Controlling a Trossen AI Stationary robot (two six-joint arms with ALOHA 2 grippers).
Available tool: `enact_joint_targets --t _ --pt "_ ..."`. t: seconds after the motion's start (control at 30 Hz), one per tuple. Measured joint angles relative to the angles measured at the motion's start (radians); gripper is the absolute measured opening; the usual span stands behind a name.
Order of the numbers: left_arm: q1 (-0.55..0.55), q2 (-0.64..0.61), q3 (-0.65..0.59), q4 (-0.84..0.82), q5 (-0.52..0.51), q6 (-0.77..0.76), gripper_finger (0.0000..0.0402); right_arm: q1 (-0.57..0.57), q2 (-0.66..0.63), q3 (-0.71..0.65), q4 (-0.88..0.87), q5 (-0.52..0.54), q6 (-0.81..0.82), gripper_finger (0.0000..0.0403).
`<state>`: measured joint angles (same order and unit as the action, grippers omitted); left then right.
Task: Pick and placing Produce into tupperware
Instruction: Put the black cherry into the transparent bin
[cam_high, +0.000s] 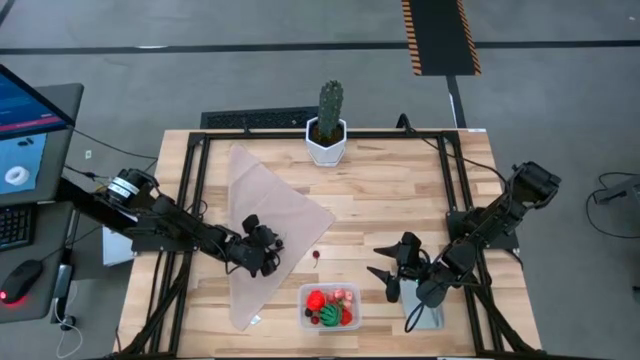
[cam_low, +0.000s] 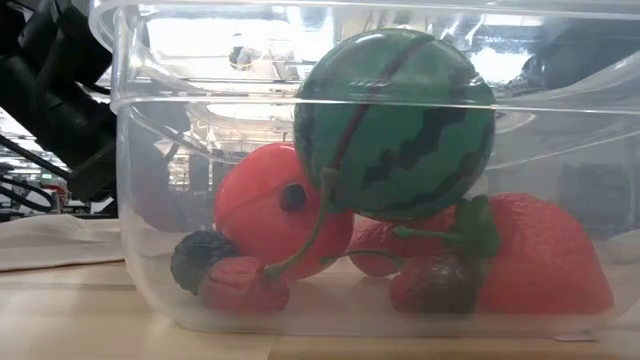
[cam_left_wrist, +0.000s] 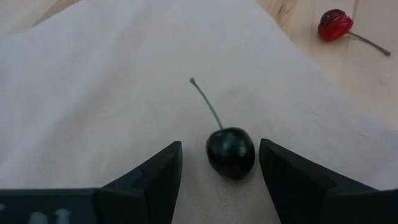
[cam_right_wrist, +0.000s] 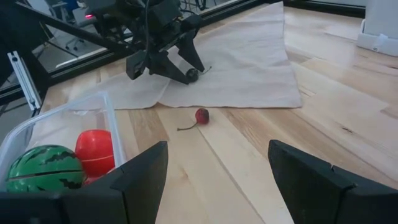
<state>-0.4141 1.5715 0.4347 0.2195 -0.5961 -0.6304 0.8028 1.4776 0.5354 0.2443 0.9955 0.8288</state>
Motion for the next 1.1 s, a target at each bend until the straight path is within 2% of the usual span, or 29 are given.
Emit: enact_joint_targets --t 0.13,0.37,0.47,0.63,0.8,0.93,1.1 --pt "0.0 0.0 0.0 0.007 0.001 0.01 0.0195 0.0 0.0 0.0 0.0 0.0 0.0 0.0302" --pt "0.0 0.0 0.0 0.01 -0.014 0.014 0.011 0.0 0.0 0.0 0.0 0.0 0.0 0.0302" --pt "0.0 0.0 0.0 0.018 -0.031 0.018 0.0086 0.0 0.0 0.0 0.0 0.0 0.0 0.0302" --pt "0.001 0.0 0.0 0.067 -0.048 0.034 0.0099 0.0 0.0 0.0 0.0 0.0 0.0 0.0302" --pt "0.0 0.0 0.016 0.179 0.018 0.09 0.0128 -0.001 0.0 0.0 -0.003 0.0 0.0 0.0302" --pt "-0.008 0.0 0.052 0.213 0.061 0.115 0.0117 -0.007 0.0 0.0 -0.003 0.0 0.002 0.0302" --pt "-0.053 0.0 0.109 0.213 0.015 0.183 0.0091 -0.013 0.0 0.0 -0.003 -0.003 0.008 0.0302"
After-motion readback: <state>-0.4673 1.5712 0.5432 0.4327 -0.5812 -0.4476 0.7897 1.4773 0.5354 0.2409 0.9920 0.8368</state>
